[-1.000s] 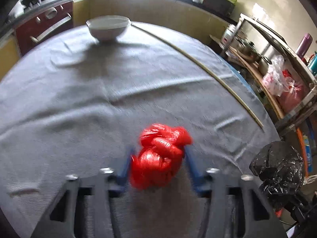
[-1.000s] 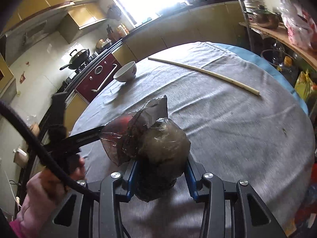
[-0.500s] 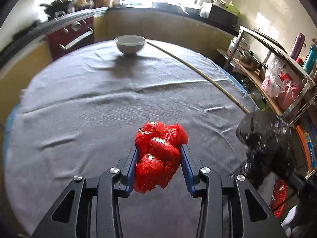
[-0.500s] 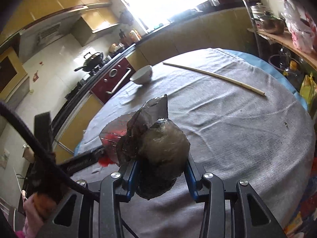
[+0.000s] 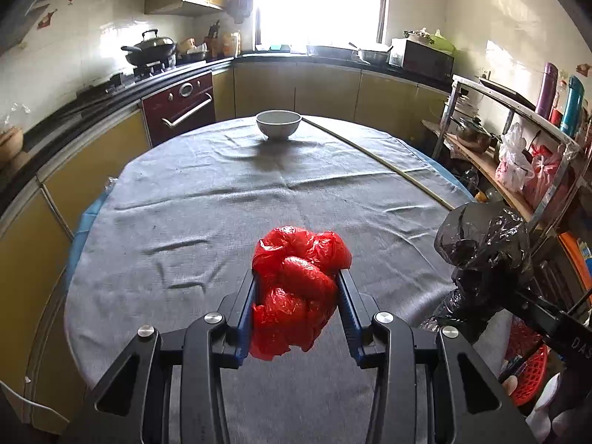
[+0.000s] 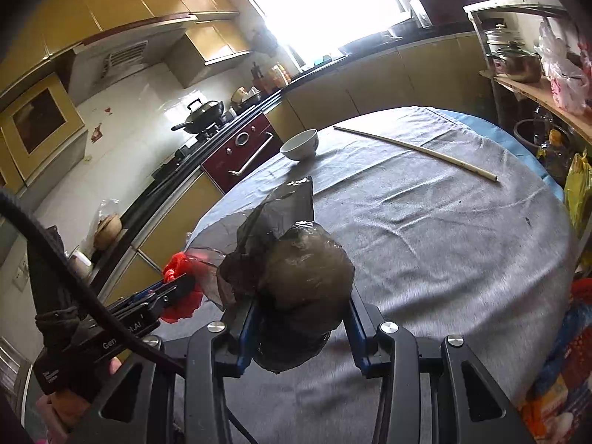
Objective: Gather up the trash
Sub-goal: 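Lift the dark bag and red bag and carry both toward the red basket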
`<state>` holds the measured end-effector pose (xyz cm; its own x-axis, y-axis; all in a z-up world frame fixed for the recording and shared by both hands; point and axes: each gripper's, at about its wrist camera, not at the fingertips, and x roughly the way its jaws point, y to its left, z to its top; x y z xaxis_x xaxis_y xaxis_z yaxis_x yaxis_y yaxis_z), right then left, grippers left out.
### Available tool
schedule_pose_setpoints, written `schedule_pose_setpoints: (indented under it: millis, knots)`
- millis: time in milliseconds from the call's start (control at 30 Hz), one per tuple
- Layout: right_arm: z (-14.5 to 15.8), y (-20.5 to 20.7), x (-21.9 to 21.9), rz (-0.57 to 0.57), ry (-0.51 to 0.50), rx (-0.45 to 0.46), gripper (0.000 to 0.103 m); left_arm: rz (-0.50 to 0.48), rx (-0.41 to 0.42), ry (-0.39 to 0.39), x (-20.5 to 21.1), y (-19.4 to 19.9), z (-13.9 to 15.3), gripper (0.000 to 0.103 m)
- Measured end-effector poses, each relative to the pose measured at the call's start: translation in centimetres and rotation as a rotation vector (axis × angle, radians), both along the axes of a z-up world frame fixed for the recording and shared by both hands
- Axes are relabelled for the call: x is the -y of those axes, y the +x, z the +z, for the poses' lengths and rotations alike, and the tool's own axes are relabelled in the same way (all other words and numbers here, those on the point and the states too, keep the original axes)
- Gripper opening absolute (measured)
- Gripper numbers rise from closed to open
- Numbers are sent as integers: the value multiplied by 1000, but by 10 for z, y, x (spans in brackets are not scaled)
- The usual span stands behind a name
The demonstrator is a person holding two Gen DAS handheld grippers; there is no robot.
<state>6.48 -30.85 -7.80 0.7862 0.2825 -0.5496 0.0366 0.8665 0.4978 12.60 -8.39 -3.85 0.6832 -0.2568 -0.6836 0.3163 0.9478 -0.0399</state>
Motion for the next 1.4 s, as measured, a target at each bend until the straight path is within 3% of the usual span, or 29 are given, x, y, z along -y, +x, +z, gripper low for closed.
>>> schedule_pose_setpoints:
  millis: [633, 1400]
  knots:
    - [25, -62, 9, -11, 11, 102, 44, -11, 192, 76, 14, -78, 40, 43]
    - [35, -89, 18, -30, -1, 138, 44, -39, 220, 138, 35, -94, 43, 43]
